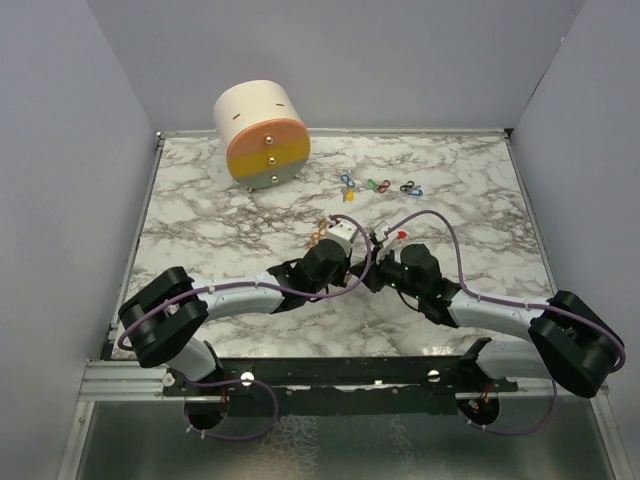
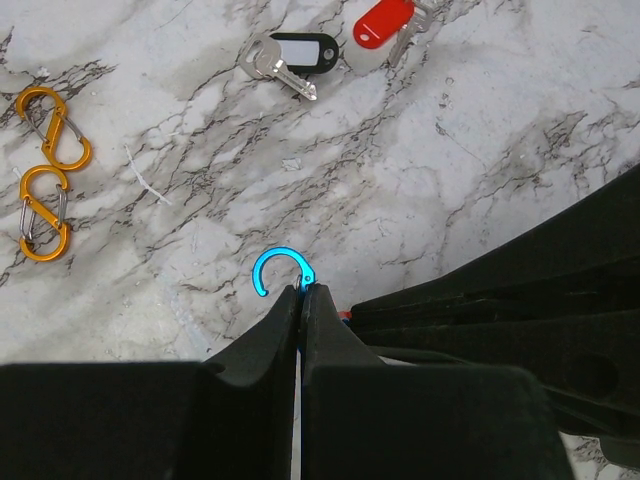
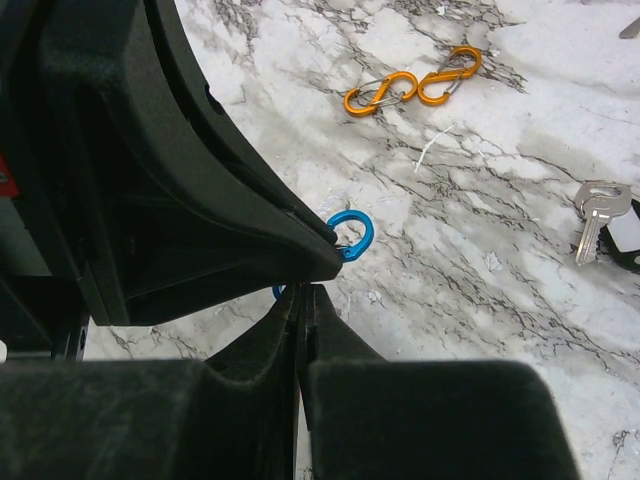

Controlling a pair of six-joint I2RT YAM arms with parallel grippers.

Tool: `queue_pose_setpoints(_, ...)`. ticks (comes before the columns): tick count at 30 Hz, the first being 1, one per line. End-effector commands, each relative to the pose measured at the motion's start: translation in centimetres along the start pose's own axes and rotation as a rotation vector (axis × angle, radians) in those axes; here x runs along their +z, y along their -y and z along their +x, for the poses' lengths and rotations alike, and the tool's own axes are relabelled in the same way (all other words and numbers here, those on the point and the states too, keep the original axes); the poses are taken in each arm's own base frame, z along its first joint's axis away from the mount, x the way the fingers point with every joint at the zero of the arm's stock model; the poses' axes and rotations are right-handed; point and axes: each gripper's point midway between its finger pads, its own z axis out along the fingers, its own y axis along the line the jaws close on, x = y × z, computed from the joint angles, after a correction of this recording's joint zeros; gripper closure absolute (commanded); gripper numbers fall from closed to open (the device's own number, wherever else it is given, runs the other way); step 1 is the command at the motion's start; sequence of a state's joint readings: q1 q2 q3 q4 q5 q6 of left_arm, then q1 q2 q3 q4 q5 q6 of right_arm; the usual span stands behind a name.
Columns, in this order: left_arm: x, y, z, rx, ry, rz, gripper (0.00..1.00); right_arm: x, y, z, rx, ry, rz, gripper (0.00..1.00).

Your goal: Put the keys on the keyring

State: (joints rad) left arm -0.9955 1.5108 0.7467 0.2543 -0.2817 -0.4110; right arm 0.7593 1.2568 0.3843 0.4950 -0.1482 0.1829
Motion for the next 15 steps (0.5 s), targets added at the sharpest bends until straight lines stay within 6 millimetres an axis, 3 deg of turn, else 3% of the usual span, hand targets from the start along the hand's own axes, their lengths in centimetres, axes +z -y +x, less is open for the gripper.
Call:
queue_pose_setpoints(1, 0.24, 0.76, -2.46, -0.011, 0.067, 0.001, 1.00, 0.44, -1.13, -1.60, -0.027, 0.043, -0.051, 0.99)
queue_pose_setpoints(15, 0.66, -0.16, -2.94, -0.025, 0.057, -0.072, 1.00, 0.45, -1.78, -1.45, -0.044, 0.045, -0.071, 0.99)
